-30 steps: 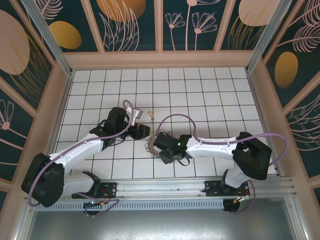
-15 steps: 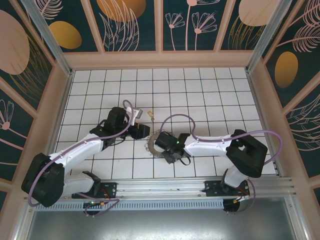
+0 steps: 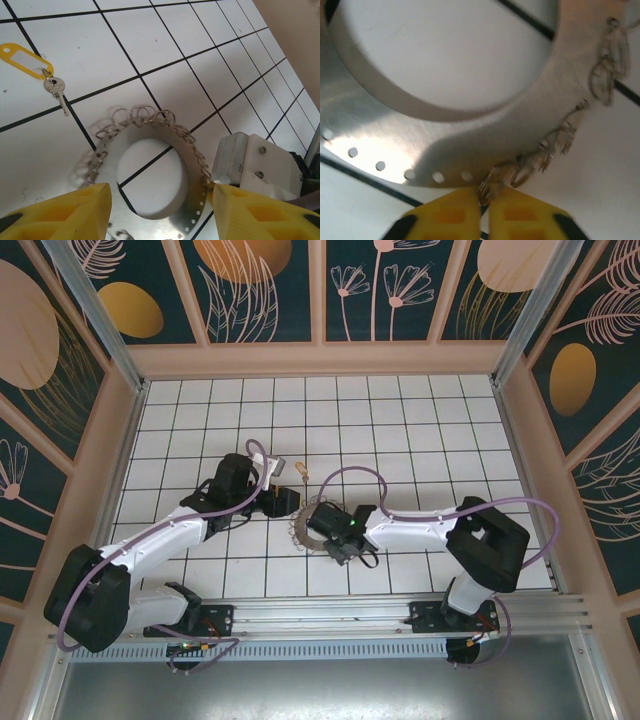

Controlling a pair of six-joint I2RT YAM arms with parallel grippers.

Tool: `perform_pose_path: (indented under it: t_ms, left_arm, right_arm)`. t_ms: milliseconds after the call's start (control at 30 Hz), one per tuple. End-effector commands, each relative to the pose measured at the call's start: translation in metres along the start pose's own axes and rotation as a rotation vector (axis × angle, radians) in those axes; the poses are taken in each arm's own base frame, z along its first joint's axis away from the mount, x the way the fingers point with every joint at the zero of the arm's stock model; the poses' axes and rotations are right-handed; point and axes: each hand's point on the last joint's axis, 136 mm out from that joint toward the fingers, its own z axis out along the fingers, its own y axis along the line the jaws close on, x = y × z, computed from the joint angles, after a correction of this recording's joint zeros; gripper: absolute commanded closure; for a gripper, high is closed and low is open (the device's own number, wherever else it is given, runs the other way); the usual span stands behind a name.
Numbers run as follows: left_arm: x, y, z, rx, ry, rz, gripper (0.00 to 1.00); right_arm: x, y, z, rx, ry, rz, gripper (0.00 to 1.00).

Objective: Put the keys on the keyring

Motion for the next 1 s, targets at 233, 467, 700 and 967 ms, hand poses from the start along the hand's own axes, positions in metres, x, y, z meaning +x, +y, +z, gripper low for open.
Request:
perform_pose_path:
  t_ms: [233, 467, 700, 967]
  left_arm:
    - [-0.011, -0.004, -0.004, 0.012, -0.032, 0.002, 0.45]
    - [-0.01, -0.004, -0.004, 0.01, -0.03, 0.009, 0.45]
    - [-0.011, -0.005, -0.004, 0.016, -0.029, 0.02, 0.45]
    - [-0.011, -0.006, -0.007, 0.013, -0.031, 0.028, 0.45]
  right_arm:
    - [-0.025, -0.011, -0.03, -0.083, -0.13, 0.11, 1.0]
    - [-0.037, 0.02, -0.069, -0.439, -0.213, 0.189, 1.0]
    - [-0.02, 0.015, -0.053, -0.531, -0.123, 0.315, 0.96]
    - [-0.017, -0.005, -0.046, -0.375, -0.097, 0.312, 0.75]
